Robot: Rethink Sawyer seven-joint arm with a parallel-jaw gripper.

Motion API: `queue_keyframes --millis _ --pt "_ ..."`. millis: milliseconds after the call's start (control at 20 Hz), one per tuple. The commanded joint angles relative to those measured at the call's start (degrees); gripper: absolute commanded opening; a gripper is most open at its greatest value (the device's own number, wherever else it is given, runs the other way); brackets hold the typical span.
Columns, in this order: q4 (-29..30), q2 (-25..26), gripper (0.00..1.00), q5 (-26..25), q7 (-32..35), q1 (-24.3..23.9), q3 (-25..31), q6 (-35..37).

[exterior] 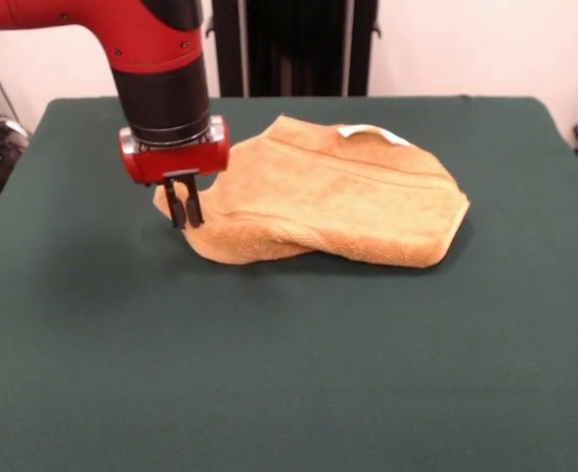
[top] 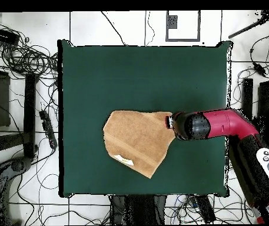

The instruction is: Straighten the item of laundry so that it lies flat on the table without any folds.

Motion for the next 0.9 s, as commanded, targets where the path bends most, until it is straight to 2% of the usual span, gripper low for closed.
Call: queue_keyframes --millis 50,400,900 --pt "1.31 -0.82 0.00 -3.90 -17.41 3.10 -0.44 5.23" --pt "1.11 -1.68 0.00 -5.19 -19.85 1.08 -0.44 5.37" --pt "-3.22 -1.98 0.00 -6.44 -29.05 -2.28 1.07 7.75"
